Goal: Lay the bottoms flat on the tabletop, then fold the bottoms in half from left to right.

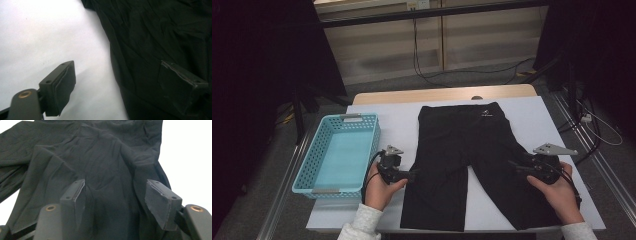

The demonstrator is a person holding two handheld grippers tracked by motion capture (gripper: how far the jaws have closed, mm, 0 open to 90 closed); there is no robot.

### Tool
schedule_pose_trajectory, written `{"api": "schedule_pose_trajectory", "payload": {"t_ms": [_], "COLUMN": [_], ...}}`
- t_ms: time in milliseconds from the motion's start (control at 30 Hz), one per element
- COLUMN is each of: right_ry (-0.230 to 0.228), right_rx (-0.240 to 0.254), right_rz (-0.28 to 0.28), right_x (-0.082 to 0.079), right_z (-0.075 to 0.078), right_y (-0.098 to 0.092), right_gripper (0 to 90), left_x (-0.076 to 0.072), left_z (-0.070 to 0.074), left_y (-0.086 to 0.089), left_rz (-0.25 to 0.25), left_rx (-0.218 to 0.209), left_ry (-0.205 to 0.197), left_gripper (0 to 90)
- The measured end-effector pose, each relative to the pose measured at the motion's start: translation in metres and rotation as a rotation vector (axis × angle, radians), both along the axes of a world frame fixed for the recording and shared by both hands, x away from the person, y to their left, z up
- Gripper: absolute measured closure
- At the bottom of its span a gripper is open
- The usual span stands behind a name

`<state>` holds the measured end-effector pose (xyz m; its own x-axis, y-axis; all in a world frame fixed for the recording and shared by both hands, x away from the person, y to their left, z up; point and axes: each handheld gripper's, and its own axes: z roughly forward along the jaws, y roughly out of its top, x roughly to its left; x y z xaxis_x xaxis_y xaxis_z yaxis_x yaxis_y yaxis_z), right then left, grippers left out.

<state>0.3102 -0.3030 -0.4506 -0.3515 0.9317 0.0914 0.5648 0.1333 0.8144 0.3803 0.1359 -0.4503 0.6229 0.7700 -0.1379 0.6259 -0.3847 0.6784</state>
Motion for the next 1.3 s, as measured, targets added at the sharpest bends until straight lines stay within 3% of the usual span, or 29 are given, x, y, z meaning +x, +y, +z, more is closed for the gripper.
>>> {"api": "schedule_pose_trajectory", "payload": {"t_ms": [267,633,800,1133,1300], "right_ry": [-0.016,-0.03,-0.028,-0.034,-0.039], "right_rx": [-0.001,0.001,0.001,0.003,0.001], "right_rz": [0.028,0.04,0.038,0.04,0.045], "right_x": [-0.001,-0.002,-0.002,-0.002,-0.001], "right_z": [0.002,0.003,0.003,0.004,0.005], "right_y": [0.005,0.011,0.011,0.011,0.012], "right_gripper": [30.6,25.2,24.5,24.0,23.9], "left_x": [-0.002,-0.006,-0.007,-0.007,-0.006], "left_z": [0.001,0.003,0.003,0.001,-0.002], "left_y": [0.003,0.006,0.008,0.01,0.01], "left_rz": [-0.006,-0.009,-0.023,0.001,-0.008], "left_rx": [0.006,-0.027,-0.018,-0.009,0.016], "left_ry": [-0.004,0.007,0.006,0.008,0.01], "left_gripper": [8.2,9.0,10.0,12.9,13.2]}}
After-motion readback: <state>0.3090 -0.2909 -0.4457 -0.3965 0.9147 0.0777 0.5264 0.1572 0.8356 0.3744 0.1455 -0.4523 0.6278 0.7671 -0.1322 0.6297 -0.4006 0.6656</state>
